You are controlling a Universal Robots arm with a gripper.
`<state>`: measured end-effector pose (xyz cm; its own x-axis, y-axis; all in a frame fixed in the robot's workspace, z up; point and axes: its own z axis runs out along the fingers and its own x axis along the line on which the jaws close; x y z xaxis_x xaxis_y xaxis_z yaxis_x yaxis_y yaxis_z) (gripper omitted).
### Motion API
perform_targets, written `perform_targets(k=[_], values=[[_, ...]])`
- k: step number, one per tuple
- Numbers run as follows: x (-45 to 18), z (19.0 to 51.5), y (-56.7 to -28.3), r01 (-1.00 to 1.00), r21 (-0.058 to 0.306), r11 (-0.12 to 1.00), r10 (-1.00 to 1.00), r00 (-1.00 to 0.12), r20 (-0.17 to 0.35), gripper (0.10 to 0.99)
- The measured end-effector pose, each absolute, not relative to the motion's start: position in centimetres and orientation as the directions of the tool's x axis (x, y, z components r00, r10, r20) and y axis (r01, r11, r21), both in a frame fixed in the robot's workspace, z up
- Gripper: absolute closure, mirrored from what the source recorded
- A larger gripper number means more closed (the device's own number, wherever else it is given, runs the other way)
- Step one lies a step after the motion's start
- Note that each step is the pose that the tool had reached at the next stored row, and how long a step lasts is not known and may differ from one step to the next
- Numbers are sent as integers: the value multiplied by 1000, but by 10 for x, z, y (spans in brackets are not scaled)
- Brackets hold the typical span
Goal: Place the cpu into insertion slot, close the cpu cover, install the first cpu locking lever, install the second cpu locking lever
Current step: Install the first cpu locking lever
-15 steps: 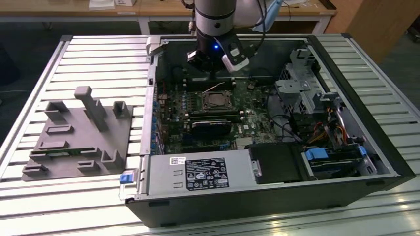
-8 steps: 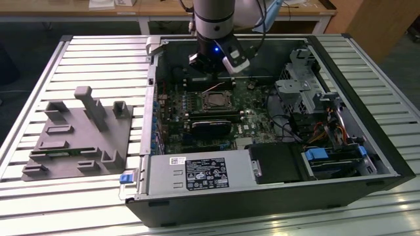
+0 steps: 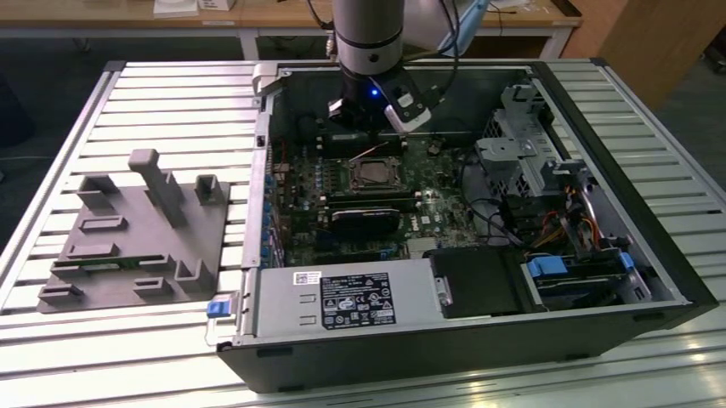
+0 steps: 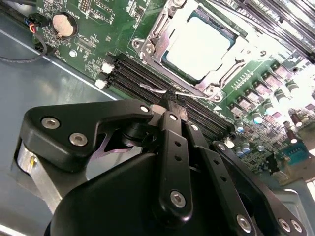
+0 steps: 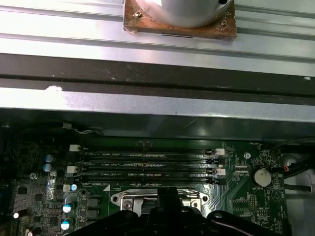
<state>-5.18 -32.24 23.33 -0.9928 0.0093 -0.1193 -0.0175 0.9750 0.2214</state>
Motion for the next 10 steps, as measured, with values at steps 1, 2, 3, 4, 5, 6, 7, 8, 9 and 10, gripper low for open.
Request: perform_targets(k=[1, 2, 3, 4, 5, 6, 7, 8, 9, 10], values=[[-52, 232, -322, -18, 222, 975, 9, -993, -121, 980], [-52, 231, -322, -18, 223, 975, 9, -993, -122, 980], [-52, 230, -322, -18, 225, 974, 10, -992, -122, 980], [-52, 229, -322, -18, 228, 974, 10, -992, -123, 980], [-52, 229, -322, -18, 232, 973, 11, -992, -123, 980], [-52, 228, -322, -18, 235, 972, 11, -992, -123, 980], [-52, 227, -322, -18, 239, 971, 12, -992, -124, 980], [-51, 226, -322, -19, 242, 970, 12, -992, -124, 980], [-51, 225, -322, -19, 244, 969, 12, -992, -125, 980], [-51, 224, -322, -19, 247, 969, 13, -992, -125, 980]])
